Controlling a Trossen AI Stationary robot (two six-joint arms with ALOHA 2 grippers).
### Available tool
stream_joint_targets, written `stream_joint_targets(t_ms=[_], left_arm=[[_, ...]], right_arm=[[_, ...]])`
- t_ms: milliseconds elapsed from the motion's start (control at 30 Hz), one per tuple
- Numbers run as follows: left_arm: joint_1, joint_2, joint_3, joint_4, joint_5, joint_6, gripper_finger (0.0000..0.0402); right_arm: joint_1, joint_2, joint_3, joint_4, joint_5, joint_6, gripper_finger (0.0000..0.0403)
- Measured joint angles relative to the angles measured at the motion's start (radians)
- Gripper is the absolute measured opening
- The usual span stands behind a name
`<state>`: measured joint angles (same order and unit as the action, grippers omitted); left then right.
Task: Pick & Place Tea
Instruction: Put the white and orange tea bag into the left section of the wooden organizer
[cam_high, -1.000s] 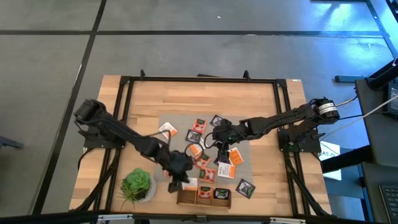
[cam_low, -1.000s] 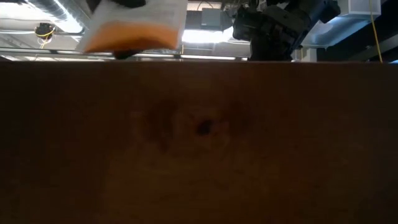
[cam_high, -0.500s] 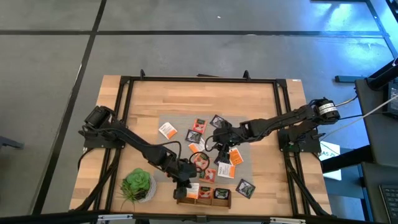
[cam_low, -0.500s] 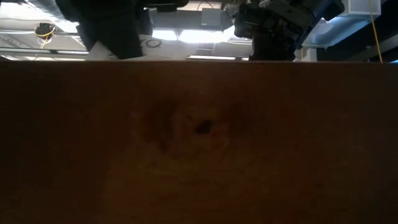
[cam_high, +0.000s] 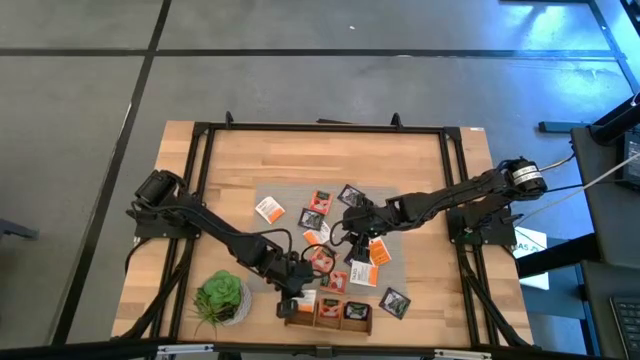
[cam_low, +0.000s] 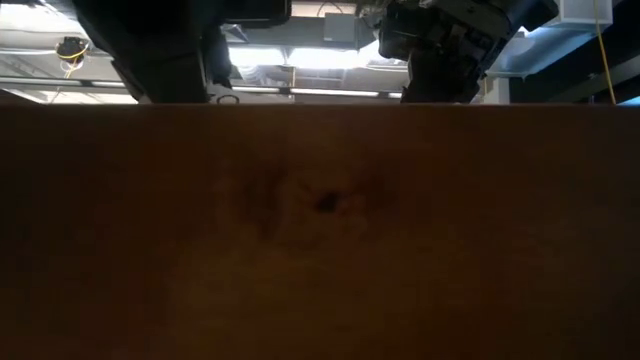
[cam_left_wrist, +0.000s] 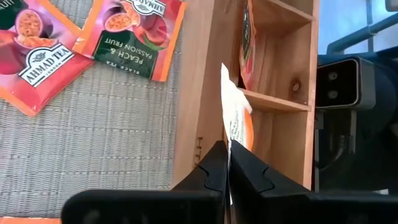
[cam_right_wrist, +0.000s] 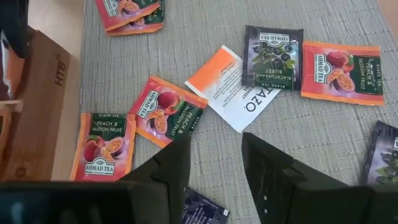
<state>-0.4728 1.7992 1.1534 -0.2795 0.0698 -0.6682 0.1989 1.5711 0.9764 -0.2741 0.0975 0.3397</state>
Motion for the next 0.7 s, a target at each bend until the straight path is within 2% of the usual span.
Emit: stream_joint_targets(t_ms=[500, 700], left_arm=[[0.002, 0.000, 0.000, 0.007, -0.001, 0.001, 0.0004], [0.003, 0.000, 0.000, 0.007, -0.008, 0.025, 0.0018]], right_arm=[[0.000, 0.000, 0.000, 0.000, 0.000, -0.007, 0.0146], [0.000, 0.000, 0.000, 0.000, 0.000, -0.007, 0.0146]])
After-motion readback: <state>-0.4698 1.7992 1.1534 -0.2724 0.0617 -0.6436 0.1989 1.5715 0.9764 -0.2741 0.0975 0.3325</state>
